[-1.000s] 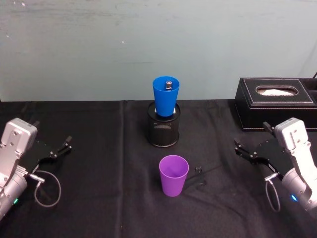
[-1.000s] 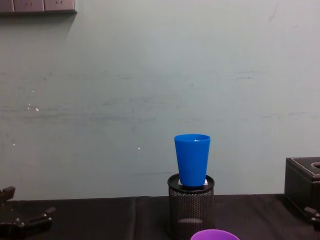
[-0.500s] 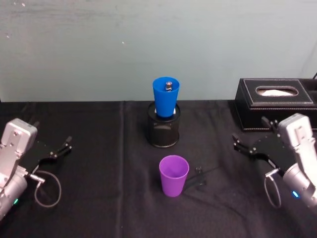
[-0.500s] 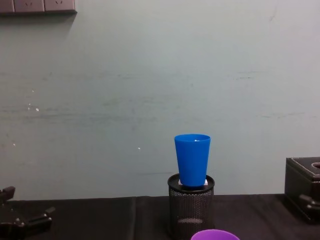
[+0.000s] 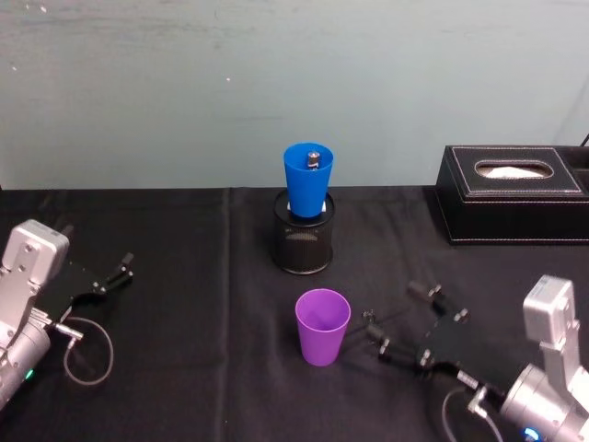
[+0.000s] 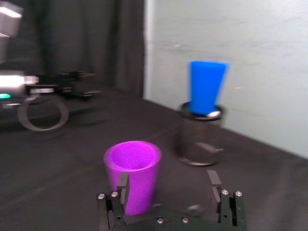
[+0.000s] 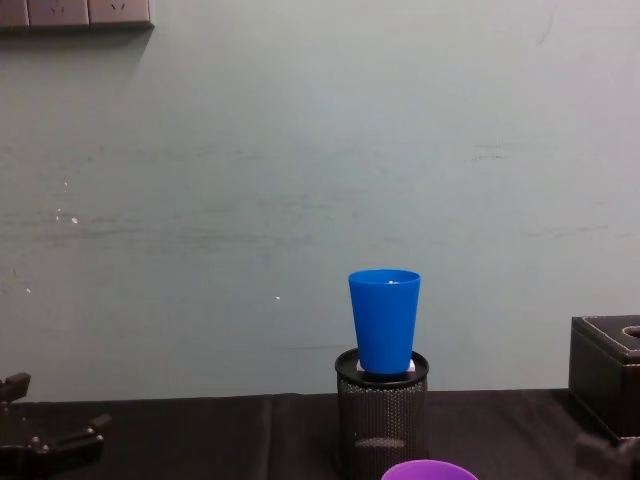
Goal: Pick up one cup with a gripper and tap it against the other cup.
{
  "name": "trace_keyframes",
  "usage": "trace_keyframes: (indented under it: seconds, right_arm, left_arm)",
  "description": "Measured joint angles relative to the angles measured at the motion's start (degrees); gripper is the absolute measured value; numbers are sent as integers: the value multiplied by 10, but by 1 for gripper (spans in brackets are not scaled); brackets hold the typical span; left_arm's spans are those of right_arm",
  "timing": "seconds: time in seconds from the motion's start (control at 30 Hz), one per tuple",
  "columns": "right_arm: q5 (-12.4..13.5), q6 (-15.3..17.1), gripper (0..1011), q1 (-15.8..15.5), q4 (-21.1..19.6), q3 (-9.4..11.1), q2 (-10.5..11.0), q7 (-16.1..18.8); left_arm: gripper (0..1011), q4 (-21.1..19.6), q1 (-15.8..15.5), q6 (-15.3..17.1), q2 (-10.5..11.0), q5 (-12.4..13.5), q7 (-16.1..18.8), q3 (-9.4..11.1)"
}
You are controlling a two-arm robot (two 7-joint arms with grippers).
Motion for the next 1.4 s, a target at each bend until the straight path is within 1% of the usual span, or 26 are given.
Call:
trace_keyframes:
  seconds: [0.03,0.17,0.23,0.33,0.43,0.47,0.63,0.83,0.87,1.17,1.4]
  right_arm:
    - [6,-1,1003,-1,3,-5,-2,19]
    - [12,6,1003,3,11,-15,-10,49]
    - [13,10,1003,6,16,-19,-15,58]
    - [8,20,1003,18,28,-26,-28,70]
    - [-1,26,1003,27,35,-30,-38,74]
    - [-1,26,1003,27,35,-30,-38,74]
    - [-20,36,1003,45,50,-35,-58,75]
    - [-40,44,1003,67,70,-34,-82,68]
    - [-40,44,1003,67,70,-34,-82,68]
    - [-51,47,1003,81,92,-25,-106,63]
    - [-50,48,1003,90,118,-19,-126,74]
  left_arm:
    - [1000,0,0,0,0,0,0,0]
    - [1000,0,0,0,0,0,0,0]
    - [1000,0,0,0,0,0,0,0]
    - [1000,0,0,0,0,0,0,0]
    - [1000,0,0,0,0,0,0,0]
    - [1000,0,0,0,0,0,0,0]
    - [1000,0,0,0,0,0,0,0]
    - [1000,0,0,0,0,0,0,0]
    - [1000,0,0,0,0,0,0,0]
    - [1000,0,0,0,0,0,0,0]
    - [1000,0,0,0,0,0,0,0]
